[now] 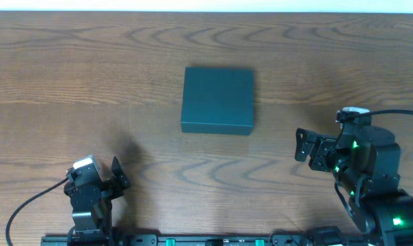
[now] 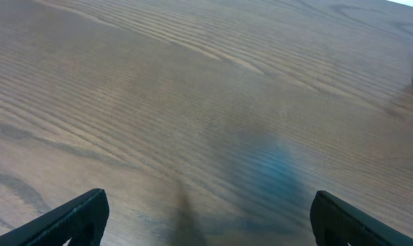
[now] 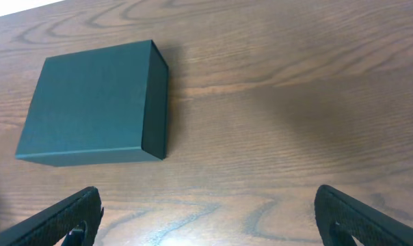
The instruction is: Pack container
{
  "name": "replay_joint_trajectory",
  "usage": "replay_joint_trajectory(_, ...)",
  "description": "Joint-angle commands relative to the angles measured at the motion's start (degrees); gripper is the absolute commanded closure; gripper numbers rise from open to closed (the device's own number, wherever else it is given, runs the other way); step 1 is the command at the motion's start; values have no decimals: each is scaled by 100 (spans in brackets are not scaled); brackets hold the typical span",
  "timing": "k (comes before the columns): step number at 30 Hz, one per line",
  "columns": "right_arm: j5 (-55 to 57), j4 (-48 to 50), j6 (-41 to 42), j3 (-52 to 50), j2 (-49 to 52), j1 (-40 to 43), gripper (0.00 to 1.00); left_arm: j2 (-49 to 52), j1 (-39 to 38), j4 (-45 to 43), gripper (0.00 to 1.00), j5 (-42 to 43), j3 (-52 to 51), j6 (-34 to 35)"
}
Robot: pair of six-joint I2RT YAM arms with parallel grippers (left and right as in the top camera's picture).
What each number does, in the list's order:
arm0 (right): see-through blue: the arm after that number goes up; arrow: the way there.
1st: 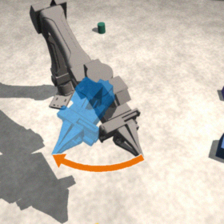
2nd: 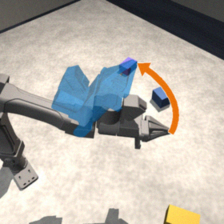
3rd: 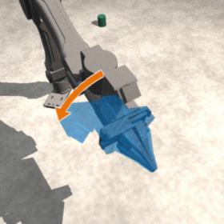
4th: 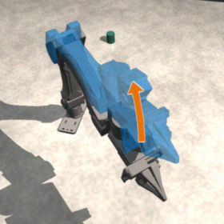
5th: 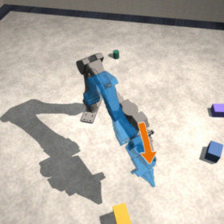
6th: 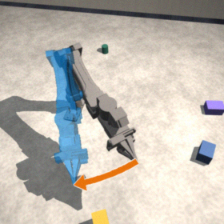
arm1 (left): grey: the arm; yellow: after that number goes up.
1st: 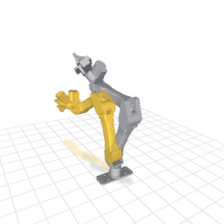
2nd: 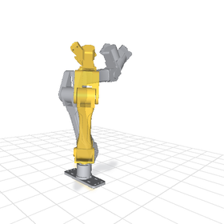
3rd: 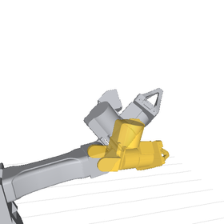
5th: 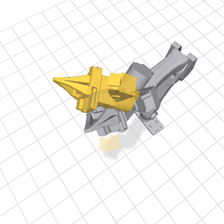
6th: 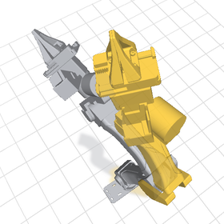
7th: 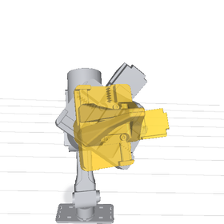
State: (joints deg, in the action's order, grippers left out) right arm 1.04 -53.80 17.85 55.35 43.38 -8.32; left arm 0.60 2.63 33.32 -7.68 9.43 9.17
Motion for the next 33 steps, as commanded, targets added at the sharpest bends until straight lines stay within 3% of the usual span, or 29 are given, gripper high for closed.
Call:
replay_joint_trajectory(1, 2, -2, 98, 46, -20, 42, 1, -39, 39, -9, 5, 22, -70, 26)
replay_joint_trajectory(6, 140, -136, -188, 42, -120, 48, 1, -39, 39, -9, 5, 22, -70, 26)
replay_joint_trajectory(9, -31, -122, -1056, -234, -717, 146, 1, -39, 39, -9, 5, 22, -70, 26)
replay_joint_trajectory(13, -219, 94, -1596, -868, -1851, 264, 1, -39, 39, -9, 5, 22, -70, 26)
replay_joint_trajectory(22, -304, 219, -1620, -2400, -4140, 459, 1, -39, 39, -9, 5, 22, -70, 26)
replay_joint_trajectory(33, -306, 214, -1217, -3532, -4304, 461, 1, -39, 39, -9, 5, 22, -70, 26)
